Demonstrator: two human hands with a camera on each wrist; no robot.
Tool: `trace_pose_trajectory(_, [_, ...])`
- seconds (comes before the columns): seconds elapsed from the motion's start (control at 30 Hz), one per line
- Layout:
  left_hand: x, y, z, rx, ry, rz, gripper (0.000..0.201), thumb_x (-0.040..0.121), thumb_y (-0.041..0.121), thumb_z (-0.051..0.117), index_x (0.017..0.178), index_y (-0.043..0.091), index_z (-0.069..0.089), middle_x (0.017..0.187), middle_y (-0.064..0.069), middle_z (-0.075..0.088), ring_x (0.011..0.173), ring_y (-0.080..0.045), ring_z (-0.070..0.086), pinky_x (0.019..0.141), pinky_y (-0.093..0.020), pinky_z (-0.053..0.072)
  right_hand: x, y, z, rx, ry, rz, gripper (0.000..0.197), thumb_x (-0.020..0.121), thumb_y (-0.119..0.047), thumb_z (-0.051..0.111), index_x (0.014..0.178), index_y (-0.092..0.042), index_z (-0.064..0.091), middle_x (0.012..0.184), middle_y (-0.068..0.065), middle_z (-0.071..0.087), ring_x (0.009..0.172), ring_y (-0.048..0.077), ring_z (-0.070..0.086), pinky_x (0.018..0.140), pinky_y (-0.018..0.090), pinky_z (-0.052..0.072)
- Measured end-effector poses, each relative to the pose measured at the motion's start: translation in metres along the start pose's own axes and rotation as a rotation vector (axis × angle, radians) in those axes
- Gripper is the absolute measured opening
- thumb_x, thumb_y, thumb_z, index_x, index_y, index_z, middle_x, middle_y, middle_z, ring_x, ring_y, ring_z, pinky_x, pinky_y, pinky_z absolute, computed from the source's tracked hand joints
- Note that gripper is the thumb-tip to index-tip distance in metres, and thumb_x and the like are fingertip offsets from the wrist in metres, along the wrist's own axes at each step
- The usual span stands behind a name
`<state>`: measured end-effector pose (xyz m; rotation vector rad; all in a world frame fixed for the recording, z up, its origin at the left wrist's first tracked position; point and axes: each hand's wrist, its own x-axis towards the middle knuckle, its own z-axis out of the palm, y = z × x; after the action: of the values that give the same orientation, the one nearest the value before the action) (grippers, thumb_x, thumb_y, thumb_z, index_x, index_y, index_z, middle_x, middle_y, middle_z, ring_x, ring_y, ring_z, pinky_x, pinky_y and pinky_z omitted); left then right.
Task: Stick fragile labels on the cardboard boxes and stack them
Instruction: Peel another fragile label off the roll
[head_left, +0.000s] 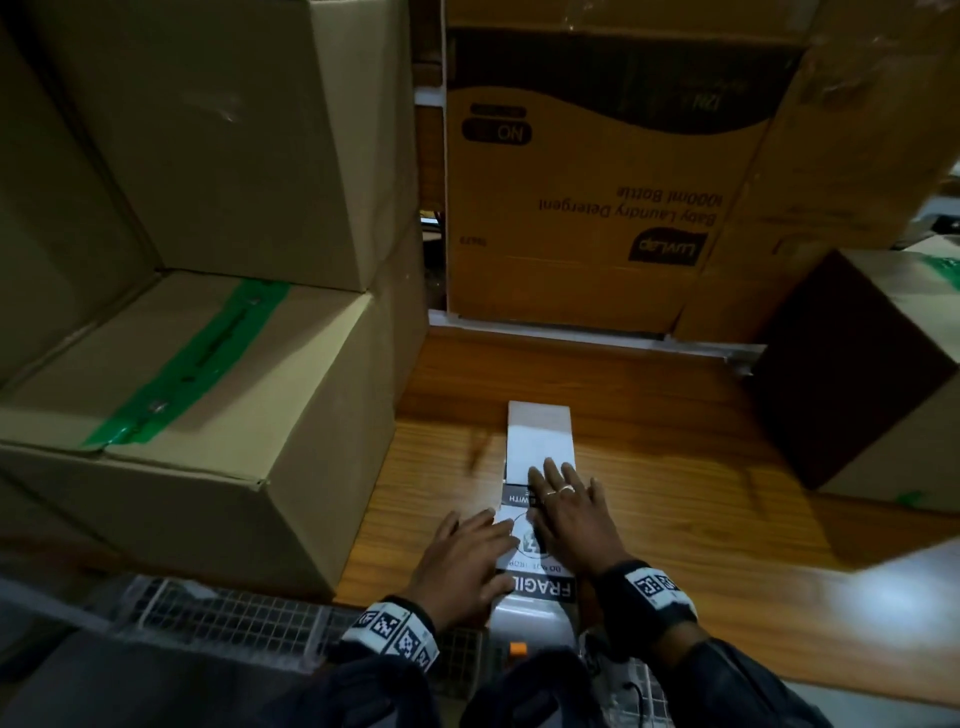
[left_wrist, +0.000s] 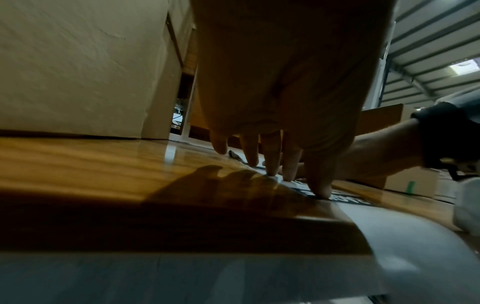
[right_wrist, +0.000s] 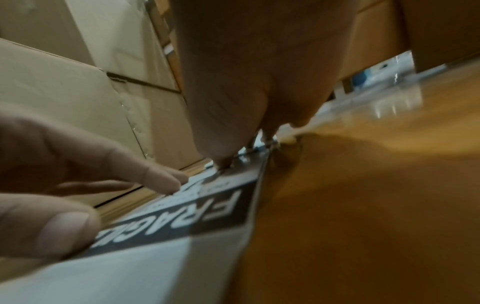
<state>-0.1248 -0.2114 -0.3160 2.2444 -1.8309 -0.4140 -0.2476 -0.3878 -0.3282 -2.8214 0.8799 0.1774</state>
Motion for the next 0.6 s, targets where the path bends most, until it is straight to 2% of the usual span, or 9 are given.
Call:
trace_pose_trajectory(0.1, [0.002, -0.005, -0.004, 0.001, 0.035, -0.007, 0.053, 0.103, 0.045, 0.050, 0.153, 0.034, 0.039, 0.165, 0.013, 0.028, 0.155, -0.009, 0.010, 0.123, -0.039, -0.008, -0.006, -0.010, -0.006, 0.032, 0.000, -0.034, 0.094, 0.084, -0.068, -0.004, 0.165, -0.021, 0.006, 0.172, 0.005, 0.001, 0.159, 0.025, -0.001, 0.125, 0.048, -0.004])
trace_pose_trajectory(0.13, [0.003, -0.006, -0.005, -0.004, 0.043, -0.013, 0.052, 0.103, 0.043, 0.050, 0.153, 0.034, 0.039, 0.165, 0.013, 0.028, 0.155, -0.009, 0.010, 0.123, -0.039, -0.007, -0.006, -0.012, -0.005, 0.023, -0.008, -0.045, 0.093, 0.086, -0.068, -0.001, 0.165, -0.020, 0.010, 0.173, 0.005, 0.003, 0.159, 0.026, 0.001, 0.126, 0.049, -0.002])
trace_pose_trajectory(0.2, [0.002, -0.010, -0.008, -0.013, 0.048, -0.028, 0.050, 0.103, 0.040, 0.050, 0.152, 0.033, 0.040, 0.164, 0.011, 0.029, 0.155, -0.011, 0.012, 0.125, -0.039, -0.005, -0.003, -0.015, -0.003, -0.022, -0.017, -0.055, 0.076, 0.100, -0.061, 0.019, 0.163, -0.018, 0.018, 0.172, 0.006, 0.007, 0.159, 0.027, 0.004, 0.126, 0.052, 0.003])
trace_pose_trajectory(0.27, [-0.002, -0.014, -0.011, -0.035, 0.060, -0.046, 0.050, 0.103, 0.042, 0.051, 0.151, 0.030, 0.043, 0.163, 0.007, 0.032, 0.154, -0.012, 0.017, 0.128, -0.041, 0.000, 0.006, -0.017, -0.001, -0.018, -0.011, -0.063, 0.067, 0.106, -0.052, 0.033, 0.162, -0.018, 0.021, 0.172, 0.006, 0.007, 0.159, 0.028, 0.005, 0.125, 0.053, 0.005])
trace_pose_trajectory(0.33, [-0.008, -0.017, -0.015, -0.073, 0.090, -0.057, 0.050, 0.101, 0.044, 0.051, 0.148, 0.029, 0.046, 0.160, 0.006, 0.037, 0.151, -0.011, 0.023, 0.127, -0.041, 0.010, 0.018, -0.021, -0.004, -0.009, -0.013, -0.072, 0.065, 0.106, -0.051, 0.036, 0.161, -0.019, 0.023, 0.172, 0.007, 0.009, 0.158, 0.028, 0.006, 0.125, 0.053, 0.007])
trace_pose_trajectory(0.43, [-0.021, -0.020, -0.027, -0.152, 0.162, -0.049, 0.047, 0.101, 0.045, 0.053, 0.144, 0.027, 0.052, 0.156, 0.006, 0.042, 0.146, -0.009, 0.031, 0.121, -0.025, 0.019, 0.041, -0.026, -0.008, -0.003, -0.018, -0.082, 0.061, 0.105, -0.050, 0.039, 0.157, -0.021, 0.028, 0.170, 0.006, 0.014, 0.157, 0.028, 0.011, 0.125, 0.055, 0.012])
trace_pose_trajectory(0.5, [-0.029, -0.018, -0.042, -0.201, 0.202, -0.033, 0.045, 0.101, 0.043, 0.054, 0.142, 0.025, 0.056, 0.153, 0.008, 0.044, 0.140, -0.003, 0.035, 0.114, -0.017, 0.024, 0.056, -0.028, -0.011, 0.007, -0.005, -0.088, 0.058, 0.103, -0.051, 0.042, 0.154, -0.024, 0.032, 0.168, 0.005, 0.022, 0.154, 0.028, 0.018, 0.122, 0.056, 0.019])
trace_pose_trajectory(0.53, [-0.033, -0.016, -0.051, -0.225, 0.229, -0.028, 0.043, 0.101, 0.042, 0.055, 0.140, 0.023, 0.059, 0.150, 0.008, 0.047, 0.136, -0.001, 0.038, 0.112, -0.017, 0.030, 0.062, -0.029, -0.012, 0.016, -0.006, -0.090, 0.058, 0.102, -0.051, 0.043, 0.153, -0.025, 0.033, 0.167, 0.005, 0.023, 0.154, 0.028, 0.020, 0.121, 0.057, 0.020])
trace_pose_trajectory(0.6, [-0.041, -0.010, -0.068, -0.263, 0.309, -0.020, 0.041, 0.100, 0.043, 0.054, 0.133, 0.023, 0.065, 0.143, 0.008, 0.055, 0.129, -0.001, 0.047, 0.107, -0.025, 0.043, 0.070, -0.031, -0.017, 0.033, -0.018, -0.091, 0.059, 0.102, -0.051, 0.044, 0.154, -0.026, 0.033, 0.169, 0.004, 0.021, 0.155, 0.028, 0.018, 0.122, 0.058, 0.019])
